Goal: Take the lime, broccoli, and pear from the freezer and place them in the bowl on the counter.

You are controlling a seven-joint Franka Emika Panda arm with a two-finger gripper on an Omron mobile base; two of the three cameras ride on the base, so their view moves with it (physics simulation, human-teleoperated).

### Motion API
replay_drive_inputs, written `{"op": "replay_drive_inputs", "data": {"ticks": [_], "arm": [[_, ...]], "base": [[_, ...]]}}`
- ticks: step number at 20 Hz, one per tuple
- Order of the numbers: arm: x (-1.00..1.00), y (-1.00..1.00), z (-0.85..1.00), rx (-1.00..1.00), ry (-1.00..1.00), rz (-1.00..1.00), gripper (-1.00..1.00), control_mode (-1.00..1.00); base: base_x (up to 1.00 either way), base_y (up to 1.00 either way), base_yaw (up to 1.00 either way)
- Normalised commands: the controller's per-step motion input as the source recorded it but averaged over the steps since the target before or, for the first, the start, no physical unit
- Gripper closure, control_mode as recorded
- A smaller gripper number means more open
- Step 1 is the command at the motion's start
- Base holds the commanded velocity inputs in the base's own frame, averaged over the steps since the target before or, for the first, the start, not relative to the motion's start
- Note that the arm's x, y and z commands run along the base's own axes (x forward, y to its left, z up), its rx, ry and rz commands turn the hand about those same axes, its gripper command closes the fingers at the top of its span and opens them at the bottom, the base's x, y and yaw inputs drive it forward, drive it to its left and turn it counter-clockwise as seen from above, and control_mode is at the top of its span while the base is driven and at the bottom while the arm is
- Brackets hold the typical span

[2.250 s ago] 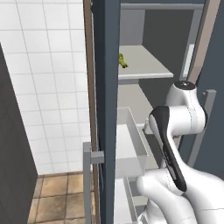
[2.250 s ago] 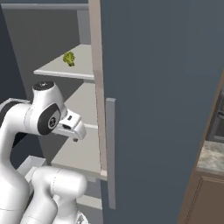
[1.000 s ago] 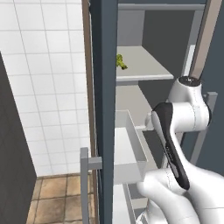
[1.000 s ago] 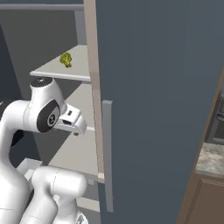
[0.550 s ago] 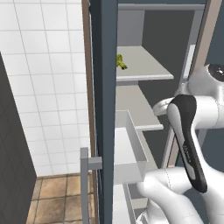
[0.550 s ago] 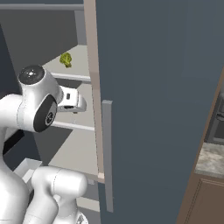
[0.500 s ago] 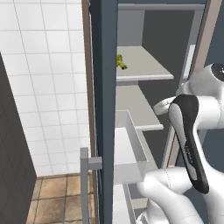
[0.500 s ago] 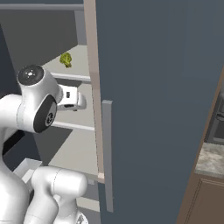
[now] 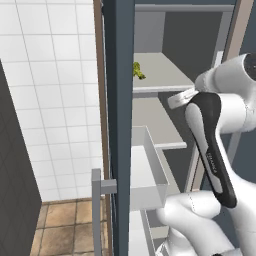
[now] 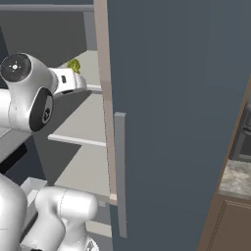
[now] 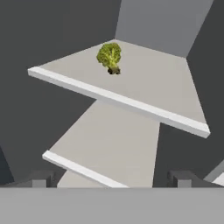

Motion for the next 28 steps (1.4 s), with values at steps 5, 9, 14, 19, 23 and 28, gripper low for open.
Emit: {"op": "replay_drive_inputs", "data": {"ticks": [5,9,14,19,23,28], "arm": [[0.37,0.1,0.61,0.03,-0.11,0.03,-1.0,-1.0],[0.74,0.19,0.02,0.0,-0.02,0.01,-1.0,-1.0],[0.98,0.44,0.0,0.0,0.02,0.0,-1.0,-1.0],[0.9,0.48,0.0,0.0,0.0,0.0,-1.0,-1.0],[0.27,0.12,0.0,0.0,0.03,0.01,-1.0,-1.0],[0.4,0.0,-0.27,-0.02,0.08,0.0,-1.0,-1.0]], "base": [[0.0,0.0,0.0],[0.0,0.0,0.0],[0.0,0.0,0.0],[0.0,0.0,0.0],[0.0,0.0,0.0],[0.0,0.0,0.0]]}}
